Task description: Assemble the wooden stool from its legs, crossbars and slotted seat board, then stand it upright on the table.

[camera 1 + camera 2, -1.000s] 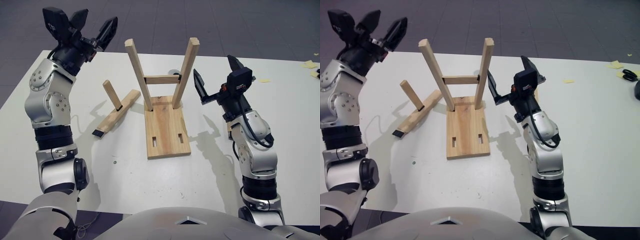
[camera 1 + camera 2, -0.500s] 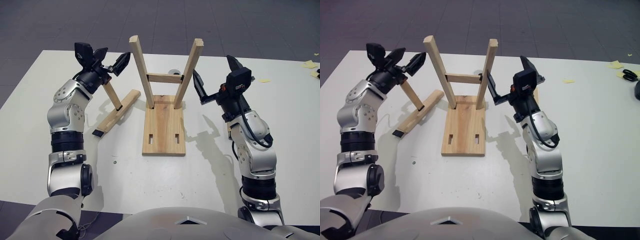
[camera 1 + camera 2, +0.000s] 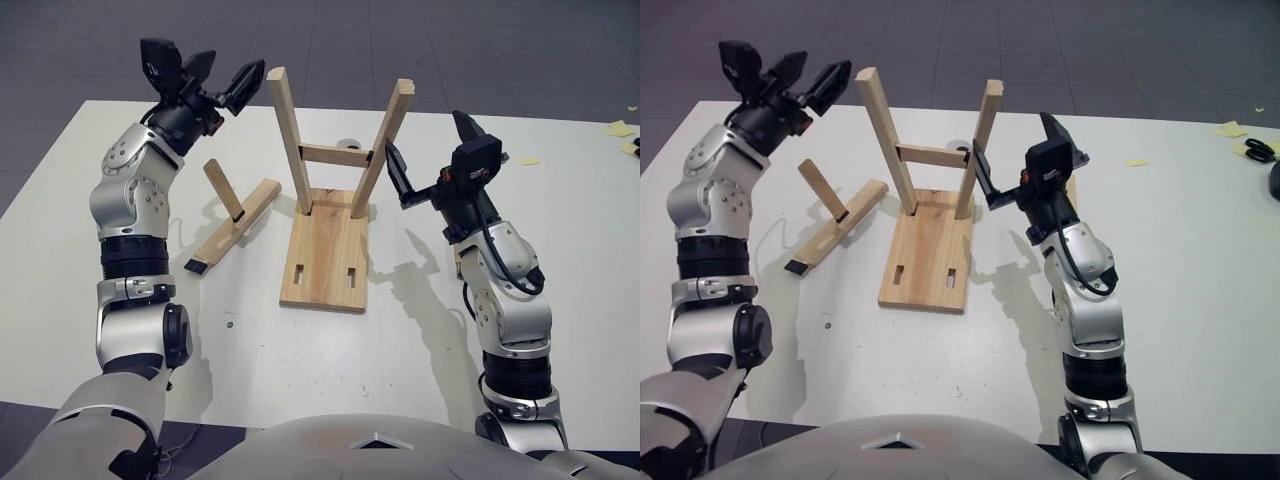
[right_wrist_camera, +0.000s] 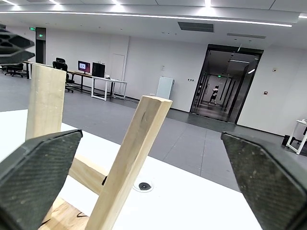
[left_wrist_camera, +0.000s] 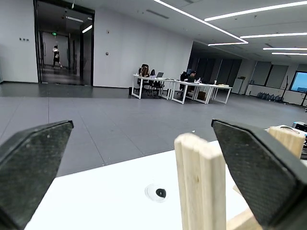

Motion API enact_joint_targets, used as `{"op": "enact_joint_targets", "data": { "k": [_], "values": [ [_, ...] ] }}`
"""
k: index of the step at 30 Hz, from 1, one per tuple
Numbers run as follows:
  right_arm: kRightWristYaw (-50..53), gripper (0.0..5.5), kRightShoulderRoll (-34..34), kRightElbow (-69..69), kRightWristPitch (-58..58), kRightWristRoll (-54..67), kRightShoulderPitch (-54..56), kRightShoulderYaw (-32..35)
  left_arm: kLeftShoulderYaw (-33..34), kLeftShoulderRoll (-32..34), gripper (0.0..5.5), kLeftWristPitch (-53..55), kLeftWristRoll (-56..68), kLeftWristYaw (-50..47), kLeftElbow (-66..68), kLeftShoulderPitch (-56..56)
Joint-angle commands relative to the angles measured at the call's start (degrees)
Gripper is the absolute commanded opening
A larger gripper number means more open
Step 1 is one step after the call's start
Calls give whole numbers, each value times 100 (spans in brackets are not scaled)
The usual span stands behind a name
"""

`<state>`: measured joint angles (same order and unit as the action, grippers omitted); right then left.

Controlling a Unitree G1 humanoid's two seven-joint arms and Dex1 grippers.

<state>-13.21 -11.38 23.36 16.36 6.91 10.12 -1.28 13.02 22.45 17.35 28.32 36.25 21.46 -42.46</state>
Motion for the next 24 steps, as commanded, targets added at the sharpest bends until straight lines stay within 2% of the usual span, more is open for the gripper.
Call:
{"op": "enact_joint_targets", "data": {
  "k": [1, 5, 11, 18, 24],
  "values": [
    [24, 540, 29, -40, -1, -21, 3, -22, -111, -6, 537, -187, -357, -29, 713, 215],
    [16, 540, 27, -59, -8, -27, 5, -23, -494, -128, 537, -374, -827, -5, 1105, 742],
    [5, 540, 12, -46, -11, -41, -41, -7, -539, -219, 537, -338, -765, 52, 923, 910],
    [6, 540, 35, -35, -14, -49, -50, -29, -304, -126, 537, -269, -562, -16, 461, 717],
    [-8, 540, 17, 7, 6, -48, -86, -32, 71, 75, 537, -17, -264, -229, -437, 331]
  ]
}}
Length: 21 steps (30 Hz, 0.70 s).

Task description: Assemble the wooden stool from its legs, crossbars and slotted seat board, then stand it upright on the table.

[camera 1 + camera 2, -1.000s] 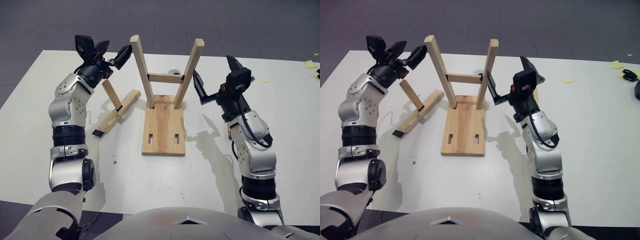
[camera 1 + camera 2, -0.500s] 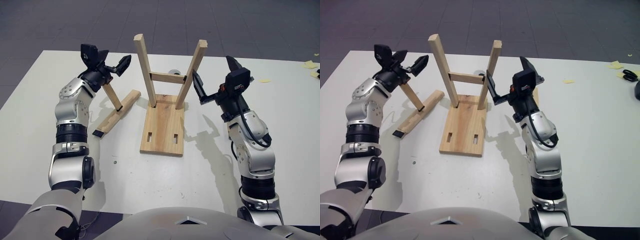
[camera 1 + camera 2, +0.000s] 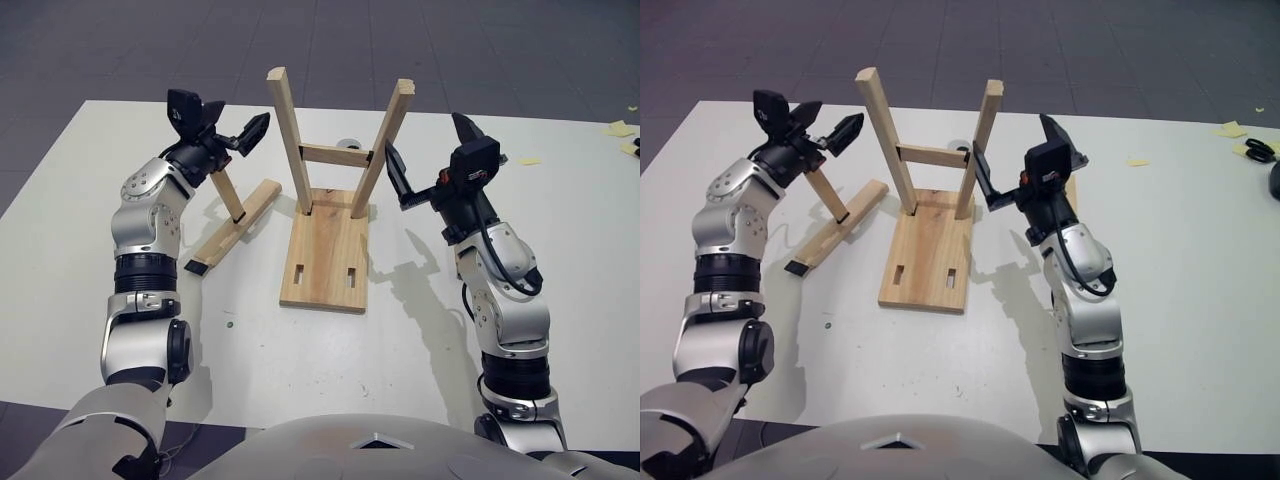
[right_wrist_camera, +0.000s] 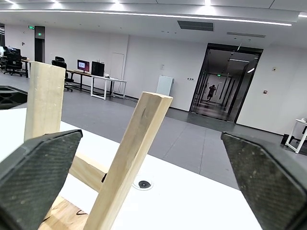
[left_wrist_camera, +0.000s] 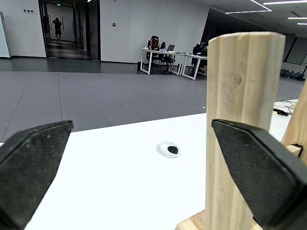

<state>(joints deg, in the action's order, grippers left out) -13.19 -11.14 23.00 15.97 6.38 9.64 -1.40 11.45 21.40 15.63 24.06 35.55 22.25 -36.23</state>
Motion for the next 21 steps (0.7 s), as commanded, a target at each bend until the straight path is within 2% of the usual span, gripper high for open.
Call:
{"op": "enact_joint_targets", "data": {
  "k": [1, 6, 16, 21],
  "values": [
    [-12, 540, -11, 52, 48, 4, -43, -20, 285, 201, 537, 186, 209, -217, -662, -356],
    [-18, 540, -10, 88, 62, 11, -47, -29, 379, 204, 537, 374, 384, -382, -1178, -503],
    [-47, 540, -7, 41, 106, 59, 8, 0, -318, -136, 537, -132, -552, -399, 377, 956],
    [-72, 540, -33, 53, 126, 62, -9, 28, -304, -290, 537, -98, -347, -381, 123, 996]
  ]
}}
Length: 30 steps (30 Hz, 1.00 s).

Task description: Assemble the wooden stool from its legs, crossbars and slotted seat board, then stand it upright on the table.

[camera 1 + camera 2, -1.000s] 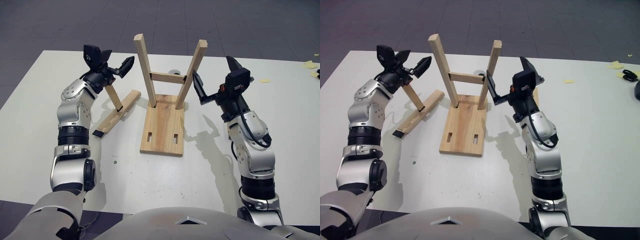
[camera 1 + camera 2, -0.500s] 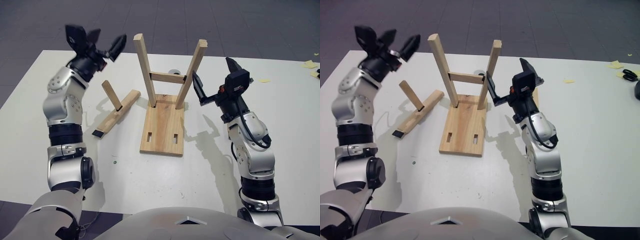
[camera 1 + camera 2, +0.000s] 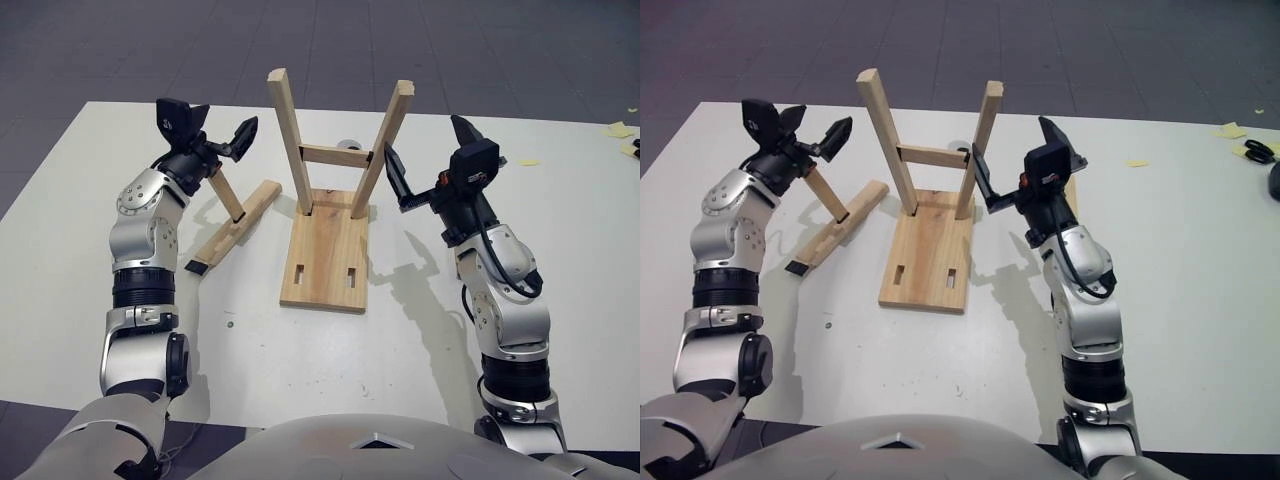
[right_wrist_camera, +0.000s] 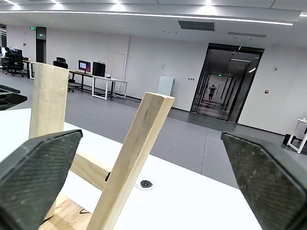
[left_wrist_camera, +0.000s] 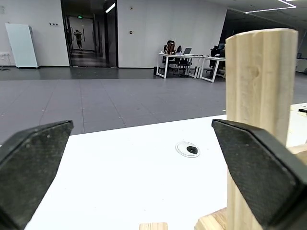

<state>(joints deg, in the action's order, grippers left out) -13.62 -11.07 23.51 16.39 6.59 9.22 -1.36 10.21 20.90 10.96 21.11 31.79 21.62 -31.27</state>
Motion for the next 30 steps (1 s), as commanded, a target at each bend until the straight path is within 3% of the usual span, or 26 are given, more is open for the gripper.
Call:
{"op": "enact_joint_targets", "data": {
  "k": [1, 10, 14, 17, 23, 30],
  "values": [
    [-29, 540, -36, 5, 84, 35, 24, 16, -183, -249, 537, 384, -22, 1, 129, 471],
    [-11, 540, 14, 36, 86, 14, -21, -49, 328, 141, 537, 638, 304, -309, -908, -32],
    [12, 540, 27, 119, 99, 8, -122, -63, 640, 590, 537, 1386, 779, -338, -2061, -232],
    [43, 540, 47, 173, 96, -3, -196, -69, 787, 1133, 537, 2161, 1239, 40, -2817, 288],
    [114, 540, 50, 334, 108, -25, -454, -46, 535, 2184, 537, 2783, 828, 634, -3054, 1922],
    [131, 540, 98, 313, 117, -46, -433, -107, -481, 2103, 537, 2637, 167, 1038, -2204, 2081]
  ]
}}
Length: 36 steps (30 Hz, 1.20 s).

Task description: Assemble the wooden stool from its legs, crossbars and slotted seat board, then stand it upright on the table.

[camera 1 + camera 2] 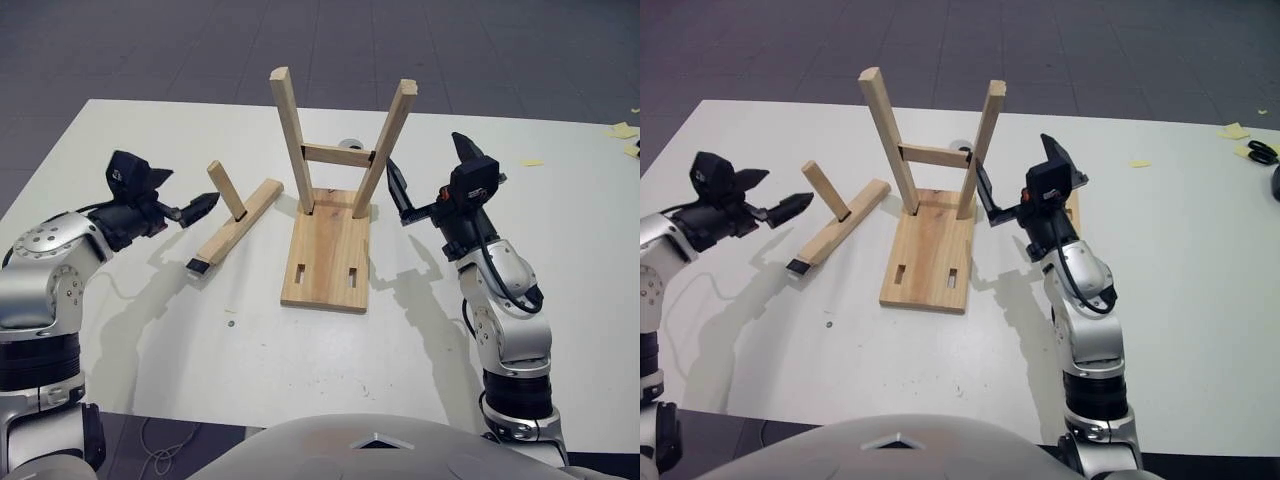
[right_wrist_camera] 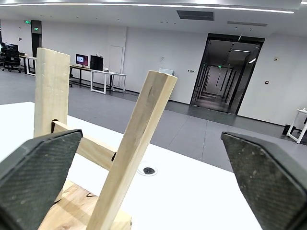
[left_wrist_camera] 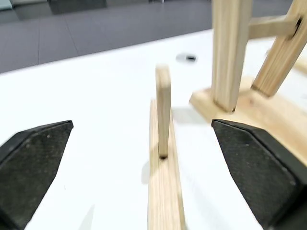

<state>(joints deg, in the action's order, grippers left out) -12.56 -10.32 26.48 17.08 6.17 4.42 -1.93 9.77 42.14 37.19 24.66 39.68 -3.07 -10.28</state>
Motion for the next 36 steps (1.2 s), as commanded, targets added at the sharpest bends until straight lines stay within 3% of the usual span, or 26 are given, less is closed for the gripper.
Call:
{"op": "enact_joint_targets", "data": {
  "k": [1, 6, 24, 27, 31, 36],
  "values": [
    [14, 540, 21, 5, 50, -2, 60, -51, -611, 11, 537, 14, -251, 402, 381, -29],
    [-17, 540, -1, -17, 59, -6, 95, -76, -1186, 170, 537, -306, -782, 841, 1242, -74],
    [53, 540, 20, -16, 37, -82, 73, -99, -1432, 287, 221, -740, -1386, 1236, 1343, -159],
    [52, 540, 10, -56, 20, -88, 109, -90, -1400, 231, 205, -789, -1420, 1172, 1335, -168],
    [75, 540, -18, -152, -12, -96, 227, -13, -978, -46, 205, -851, -1370, 582, 1397, -334],
    [258, 540, -17, -342, 86, 178, 698, 569, 84, -642, 205, -1677, -1495, -1453, 1741, -1423]
  ]
}}
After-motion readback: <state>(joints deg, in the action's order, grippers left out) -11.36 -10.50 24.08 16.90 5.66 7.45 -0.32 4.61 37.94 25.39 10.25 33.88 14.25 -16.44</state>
